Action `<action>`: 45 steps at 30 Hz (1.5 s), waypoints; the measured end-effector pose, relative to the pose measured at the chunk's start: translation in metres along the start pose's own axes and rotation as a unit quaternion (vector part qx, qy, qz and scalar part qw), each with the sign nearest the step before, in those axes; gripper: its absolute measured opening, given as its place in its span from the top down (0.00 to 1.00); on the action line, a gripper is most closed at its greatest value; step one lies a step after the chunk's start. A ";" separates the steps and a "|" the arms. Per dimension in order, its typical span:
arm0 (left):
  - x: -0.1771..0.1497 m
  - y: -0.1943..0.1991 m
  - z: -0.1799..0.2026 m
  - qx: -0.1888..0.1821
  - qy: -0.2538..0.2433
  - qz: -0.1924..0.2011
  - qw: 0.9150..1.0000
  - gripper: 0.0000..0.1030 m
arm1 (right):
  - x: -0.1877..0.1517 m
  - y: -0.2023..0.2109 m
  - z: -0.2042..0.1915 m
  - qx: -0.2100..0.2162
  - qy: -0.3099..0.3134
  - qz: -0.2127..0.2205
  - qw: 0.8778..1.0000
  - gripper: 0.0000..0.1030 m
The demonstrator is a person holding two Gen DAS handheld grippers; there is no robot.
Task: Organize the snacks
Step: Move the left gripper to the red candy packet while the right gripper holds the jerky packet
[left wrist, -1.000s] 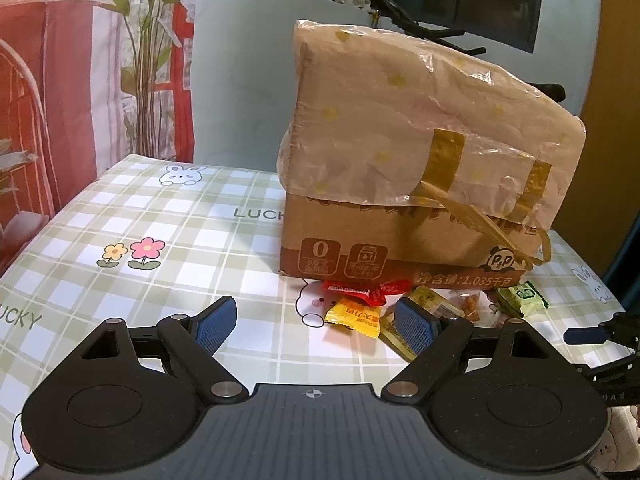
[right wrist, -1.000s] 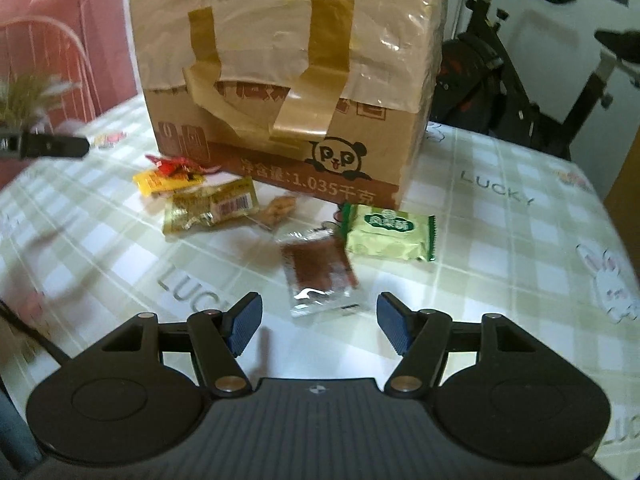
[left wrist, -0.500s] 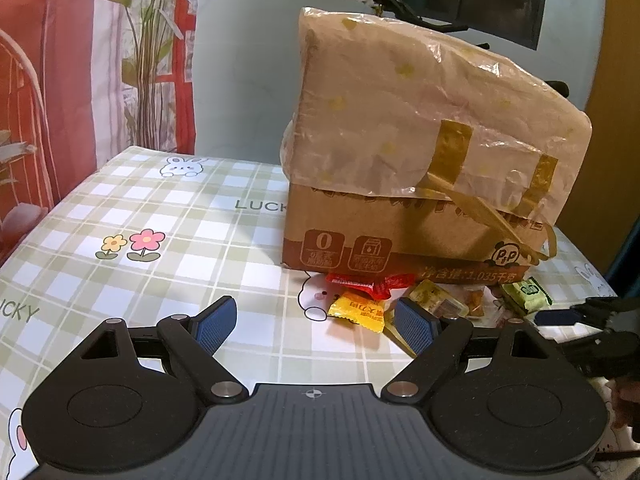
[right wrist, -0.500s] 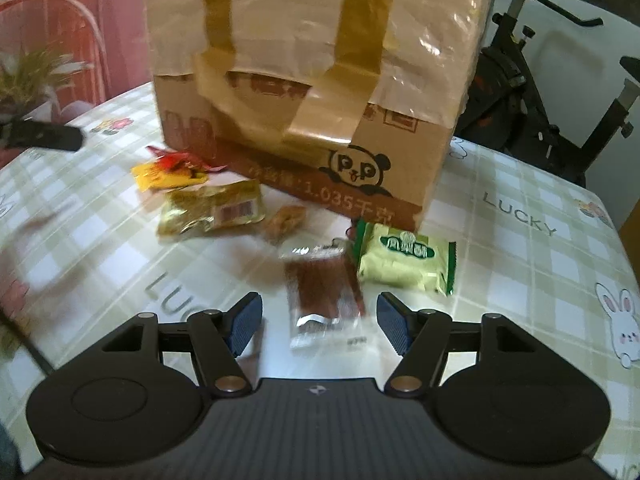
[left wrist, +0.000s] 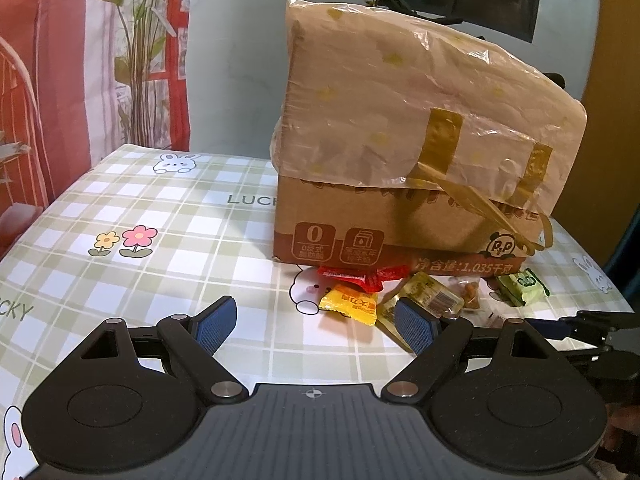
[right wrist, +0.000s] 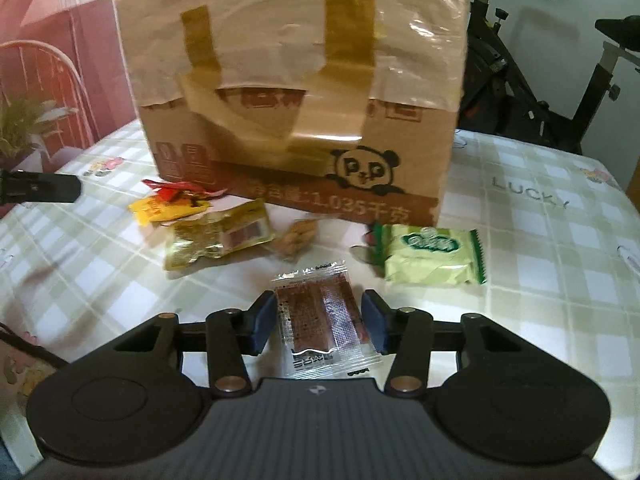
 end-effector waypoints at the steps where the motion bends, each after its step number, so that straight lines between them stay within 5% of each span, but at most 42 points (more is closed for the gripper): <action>1: 0.000 0.000 0.000 0.000 0.000 0.000 1.000 0.15 | -0.001 0.000 -0.003 -0.002 0.008 0.001 1.000 0.52; 17: -0.004 -0.007 0.007 -0.013 -0.032 -0.006 0.999 0.15 | -0.006 0.004 -0.005 0.001 0.013 0.025 1.000 0.52; 20: -0.004 -0.012 0.011 -0.022 -0.044 -0.007 0.999 0.22 | -0.006 0.004 -0.005 0.003 0.009 0.027 1.000 0.52; 41: 0.015 -0.096 0.049 -0.032 -0.066 -0.041 0.996 0.24 | -0.006 0.004 -0.006 0.000 0.011 0.027 1.000 0.52; 45: 0.009 -0.093 0.049 -0.044 -0.072 -0.036 0.996 0.35 | -0.006 0.004 -0.006 0.000 0.012 0.026 1.000 0.52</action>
Point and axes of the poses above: each gripper's, at about its wrist camera, not at the fingertips, and y roughly against the way its jaws point, z to its right, x to its top, the point moved 8 cm from there along -y, roughly the way its jaws point, and after that the axes turned 6 degrees about x, right-handed, at the moved point
